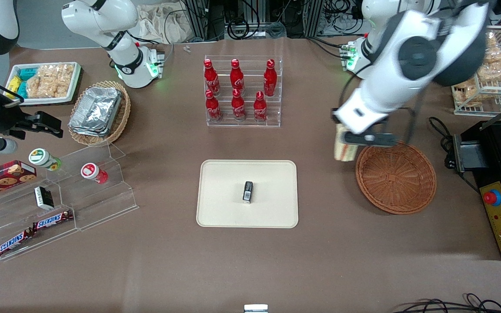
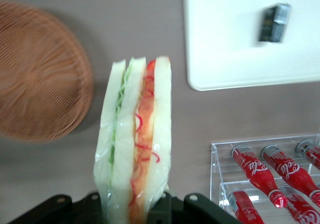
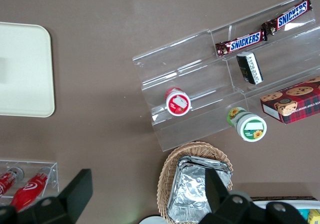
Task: Place sandwich from basket to tray
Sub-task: 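Lift the sandwich out of the basket and carry it over the cream tray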
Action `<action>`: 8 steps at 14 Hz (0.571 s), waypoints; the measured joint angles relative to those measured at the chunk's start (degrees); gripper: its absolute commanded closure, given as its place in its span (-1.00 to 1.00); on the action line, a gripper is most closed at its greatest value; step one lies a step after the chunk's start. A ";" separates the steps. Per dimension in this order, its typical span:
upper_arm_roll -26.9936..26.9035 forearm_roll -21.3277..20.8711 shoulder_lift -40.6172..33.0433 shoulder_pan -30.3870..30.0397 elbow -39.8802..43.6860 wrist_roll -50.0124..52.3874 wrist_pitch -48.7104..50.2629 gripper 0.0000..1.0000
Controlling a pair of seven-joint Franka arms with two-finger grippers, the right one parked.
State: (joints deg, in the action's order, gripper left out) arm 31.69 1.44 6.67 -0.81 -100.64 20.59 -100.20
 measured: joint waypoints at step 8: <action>1.37 -20.52 26.56 7.30 4.50 17.21 -20.04 1.00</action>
State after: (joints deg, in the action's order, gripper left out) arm 33.06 -19.09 33.24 6.49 -96.13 37.80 -120.24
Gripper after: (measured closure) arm 0.793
